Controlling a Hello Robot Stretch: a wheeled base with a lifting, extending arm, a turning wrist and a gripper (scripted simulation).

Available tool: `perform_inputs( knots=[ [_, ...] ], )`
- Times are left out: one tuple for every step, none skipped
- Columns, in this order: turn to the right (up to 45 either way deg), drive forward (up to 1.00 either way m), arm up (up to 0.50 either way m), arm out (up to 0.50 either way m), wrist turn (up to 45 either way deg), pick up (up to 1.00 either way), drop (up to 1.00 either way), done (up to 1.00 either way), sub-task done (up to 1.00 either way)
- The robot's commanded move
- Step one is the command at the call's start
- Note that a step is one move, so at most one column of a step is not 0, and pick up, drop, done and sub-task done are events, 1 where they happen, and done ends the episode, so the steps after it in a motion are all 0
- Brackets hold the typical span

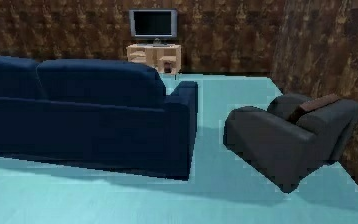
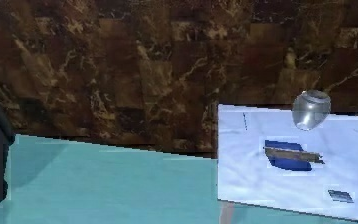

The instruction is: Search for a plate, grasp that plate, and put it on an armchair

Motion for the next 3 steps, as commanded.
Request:
perform_inputs(
  knots=[
    [0.0, 0.15, 0.00, 0.00, 0.0, 0.00, 0.00, 0.00, 0.00],
    [45.0, 0.00, 0.00, 0.00, 0.0, 0.00, 0.00, 0.00, 0.00],
    [24.0, 0.00, 0.00, 0.00, 0.0, 0.00, 0.00, 0.00, 0.00]
  ],
)
